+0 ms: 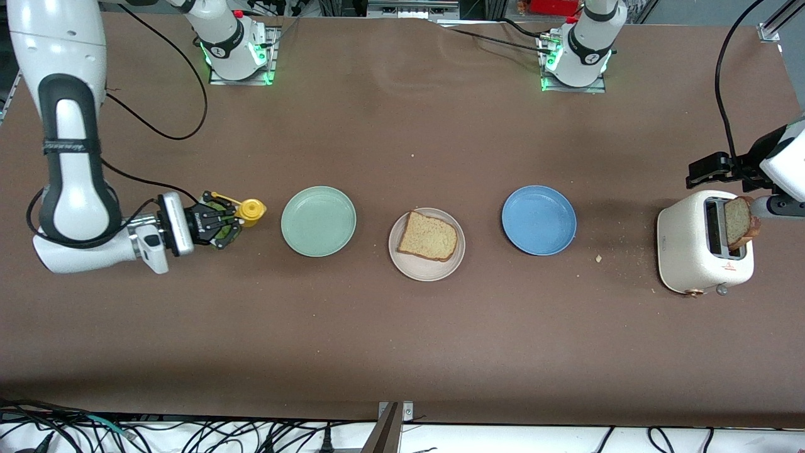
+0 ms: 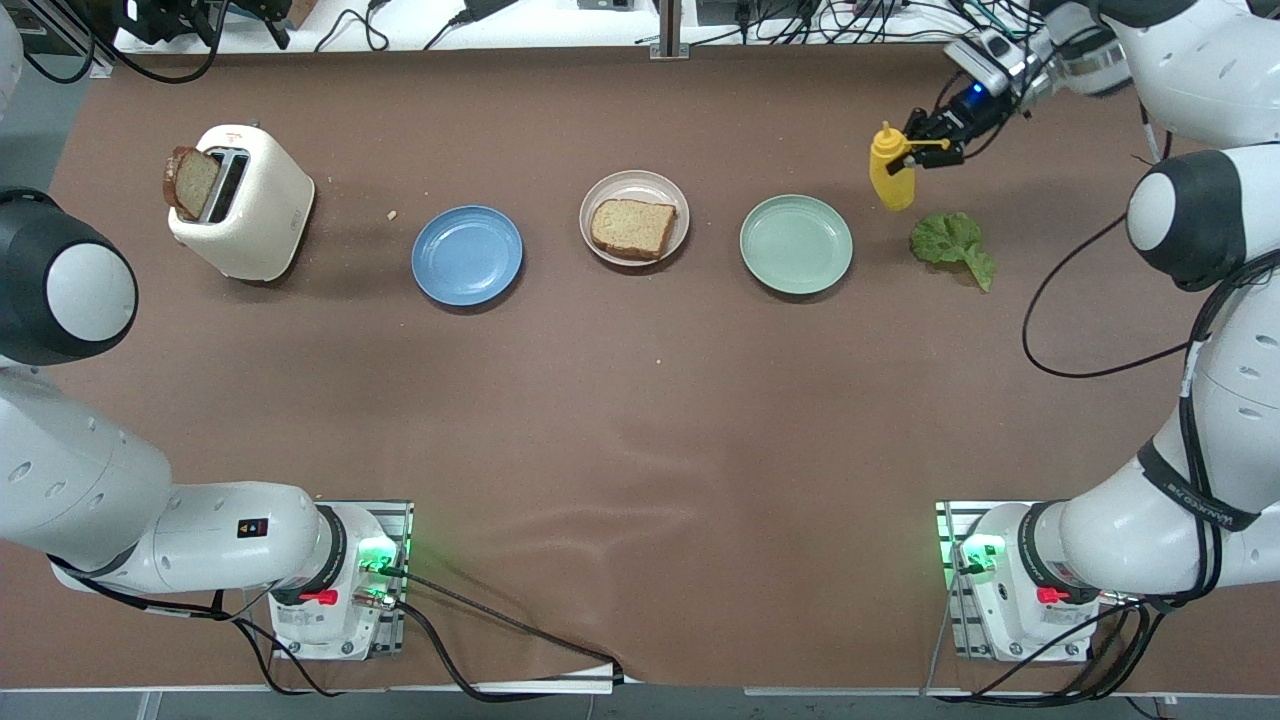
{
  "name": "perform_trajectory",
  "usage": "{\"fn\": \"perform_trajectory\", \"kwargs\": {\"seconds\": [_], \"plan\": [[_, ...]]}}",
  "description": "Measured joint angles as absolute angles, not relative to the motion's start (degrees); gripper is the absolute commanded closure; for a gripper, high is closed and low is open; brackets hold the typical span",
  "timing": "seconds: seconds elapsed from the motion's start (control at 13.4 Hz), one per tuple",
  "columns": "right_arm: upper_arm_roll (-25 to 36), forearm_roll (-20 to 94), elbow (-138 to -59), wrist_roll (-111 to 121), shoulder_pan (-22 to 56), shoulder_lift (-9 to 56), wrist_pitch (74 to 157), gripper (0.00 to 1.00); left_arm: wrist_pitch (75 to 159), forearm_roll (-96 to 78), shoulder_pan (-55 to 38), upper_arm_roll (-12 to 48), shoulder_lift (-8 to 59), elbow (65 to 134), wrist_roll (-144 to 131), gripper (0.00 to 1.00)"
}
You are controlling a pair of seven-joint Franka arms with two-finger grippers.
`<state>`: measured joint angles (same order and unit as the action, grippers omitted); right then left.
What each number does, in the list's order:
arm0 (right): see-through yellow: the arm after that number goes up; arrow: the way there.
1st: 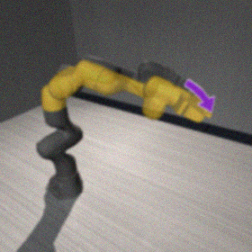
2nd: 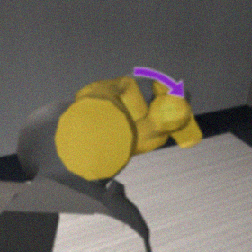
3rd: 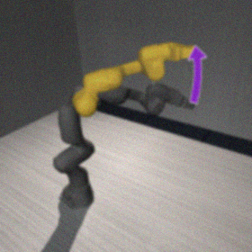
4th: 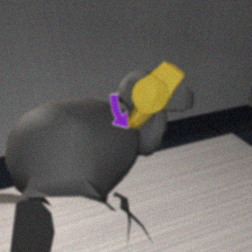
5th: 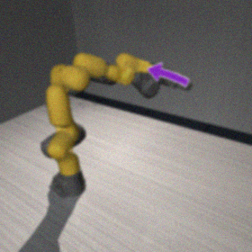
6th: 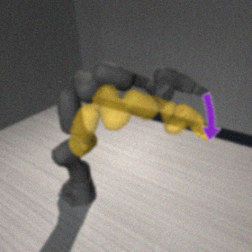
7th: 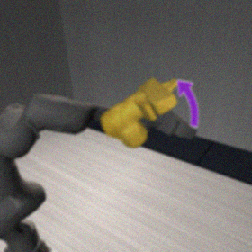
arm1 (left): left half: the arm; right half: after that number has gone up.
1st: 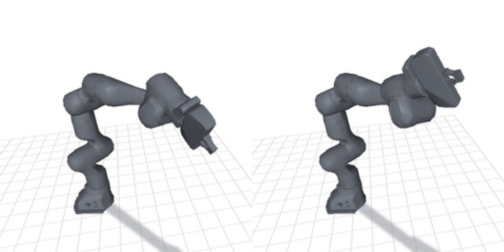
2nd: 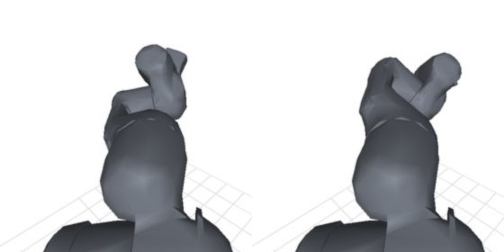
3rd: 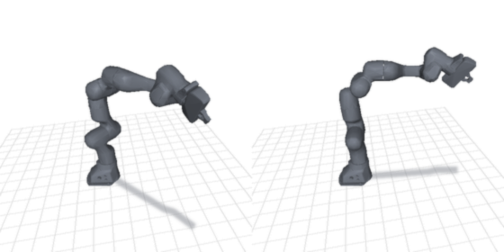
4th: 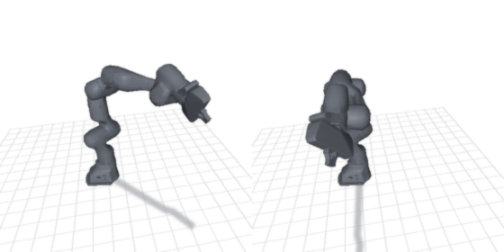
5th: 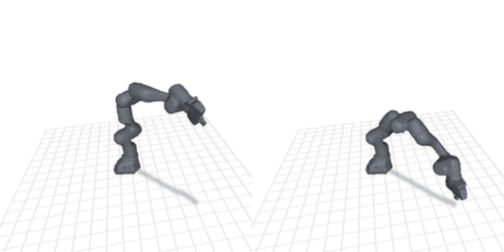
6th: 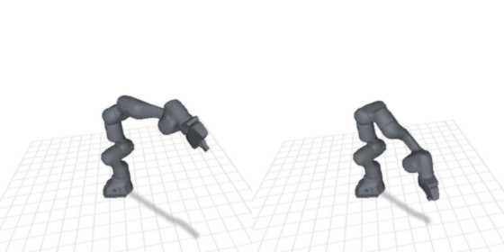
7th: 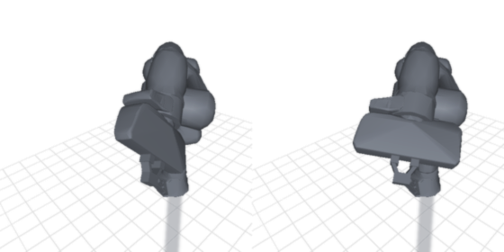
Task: Make sandwich in beige plate with both arms
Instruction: 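Move the yellow bottle beside the lettuce and set it down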
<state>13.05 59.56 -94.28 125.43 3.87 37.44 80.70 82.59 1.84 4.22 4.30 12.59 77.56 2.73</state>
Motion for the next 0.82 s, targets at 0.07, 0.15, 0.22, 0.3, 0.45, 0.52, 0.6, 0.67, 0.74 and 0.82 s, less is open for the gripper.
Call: {"fn": "perform_trajectory", "kwargs": {"seconds": [0.07,0.15,0.22,0.3,0.45,0.52,0.6,0.67,0.74,0.82], "plan": [[13.0,61.4,-96.7,130.6,2.5,37.9,80.3,1.00,82.6,1.8,4.2,4.3,12.6,77.6,2.7,0.00],[13.0,62.7,-98.2,134.4,1.8,38.6,80.0,1.00,82.6,1.8,4.2,4.3,12.6,77.6,2.7,0.00],[13.0,63.3,-98.9,137.4,1.5,39.3,79.9,1.00,82.6,1.8,4.2,4.3,12.6,77.6,2.7,0.00],[12.9,63.7,-99.1,139.9,1.5,40.1,79.9,1.00,82.6,1.8,4.2,4.3,12.6,77.6,2.7,0.00],[12.8,65.4,-99.1,144.2,1.3,41.8,79.9,1.00,82.6,1.8,4.2,4.3,12.6,77.6,2.7,0.00],[12.8,66.3,-99.1,146.0,1.1,42.9,79.7,1.00,82.6,1.8,4.2,4.3,12.6,77.6,2.7,0.00],[12.8,66.7,-99.2,147.5,0.9,43.9,79.6,1.00,82.6,1.8,4.2,4.3,12.6,77.6,2.7,0.00],[12.8,66.9,-99.2,149.1,0.6,44.8,79.6,1.00,82.6,1.8,4.2,4.3,12.6,77.6,2.7,0.00],[12.7,67.0,-99.2,150.4,0.4,45.8,79.6,1.00,82.6,1.8,4.2,4.3,12.6,77.6,2.7,0.00],[12.7,67.1,-99.2,151.5,0.2,46.8,79.6,1.00,82.6,1.8,4.2,4.3,12.6,77.6,2.7,0.00]]}}
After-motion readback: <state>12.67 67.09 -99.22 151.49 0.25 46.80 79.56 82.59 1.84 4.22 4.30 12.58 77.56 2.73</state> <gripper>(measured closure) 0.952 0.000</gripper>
